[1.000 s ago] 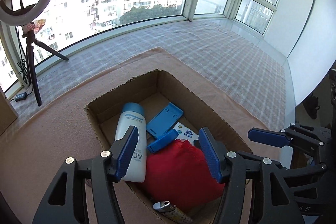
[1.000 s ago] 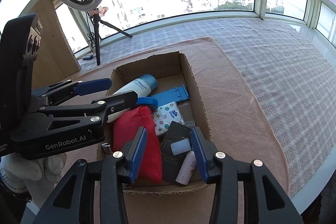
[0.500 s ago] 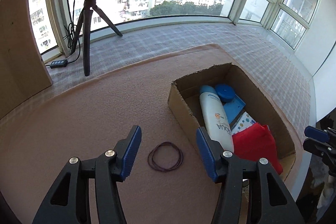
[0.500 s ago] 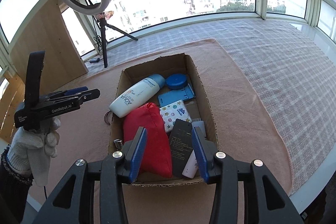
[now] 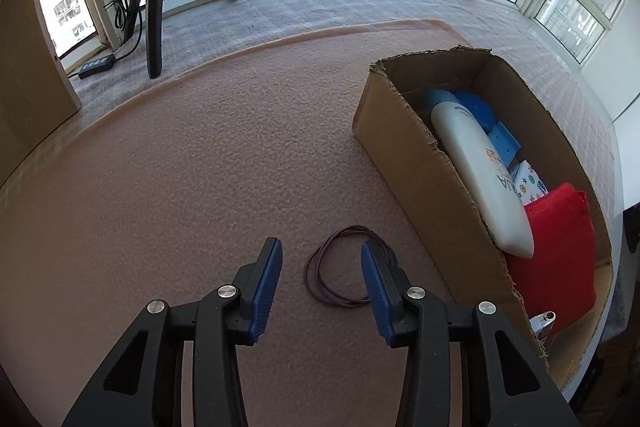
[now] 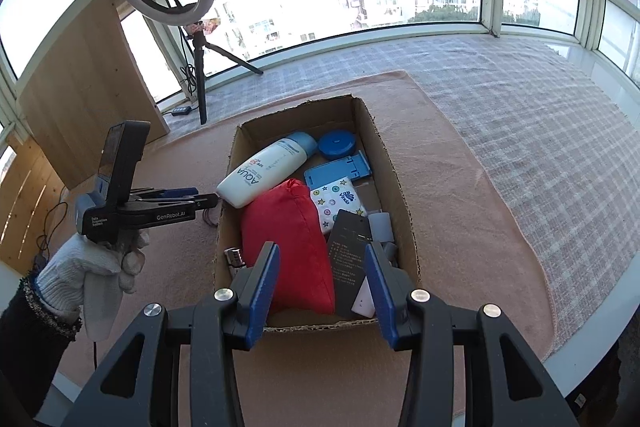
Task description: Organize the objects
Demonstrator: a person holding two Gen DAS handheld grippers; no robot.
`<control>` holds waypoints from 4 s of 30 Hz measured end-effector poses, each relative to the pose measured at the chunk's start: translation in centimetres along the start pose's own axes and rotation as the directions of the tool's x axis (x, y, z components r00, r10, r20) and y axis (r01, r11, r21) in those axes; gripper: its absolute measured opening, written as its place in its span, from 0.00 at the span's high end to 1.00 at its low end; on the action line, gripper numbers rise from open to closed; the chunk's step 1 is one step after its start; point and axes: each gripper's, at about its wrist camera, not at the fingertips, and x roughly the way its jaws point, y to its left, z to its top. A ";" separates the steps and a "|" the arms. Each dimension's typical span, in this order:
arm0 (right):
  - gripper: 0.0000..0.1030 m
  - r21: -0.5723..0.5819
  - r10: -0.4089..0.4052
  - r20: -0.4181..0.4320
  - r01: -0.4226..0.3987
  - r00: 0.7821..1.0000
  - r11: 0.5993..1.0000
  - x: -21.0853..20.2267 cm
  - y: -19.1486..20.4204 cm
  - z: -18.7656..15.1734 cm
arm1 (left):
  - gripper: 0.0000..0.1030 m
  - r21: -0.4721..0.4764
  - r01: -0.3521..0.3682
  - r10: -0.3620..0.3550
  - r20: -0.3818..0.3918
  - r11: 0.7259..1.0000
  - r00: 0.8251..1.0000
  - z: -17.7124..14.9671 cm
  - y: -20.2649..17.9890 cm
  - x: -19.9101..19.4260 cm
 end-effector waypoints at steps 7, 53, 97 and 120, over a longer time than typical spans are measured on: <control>0.61 0.025 -0.012 -0.002 0.012 1.000 1.000 -0.1 -0.7 -0.3 | 0.68 0.030 -0.025 0.026 -0.025 0.999 0.999 -0.3 -0.4 1.4; 0.61 0.100 -0.040 0.028 0.037 0.999 0.994 -3.3 -3.0 -3.5 | 0.97 0.220 0.203 -0.243 0.173 0.954 0.954 -0.7 -13.8 -12.1; 0.50 -0.211 0.169 -0.054 -0.177 0.984 0.961 2.3 18.0 -1.0 | 0.21 -0.247 -0.152 0.215 0.256 0.957 0.942 -13.2 8.8 -22.2; 0.44 -0.363 0.169 -0.079 -0.186 0.982 0.913 4.1 31.4 -5.3 | 0.20 -0.454 -0.304 0.412 0.158 0.837 0.897 -27.1 21.2 -27.6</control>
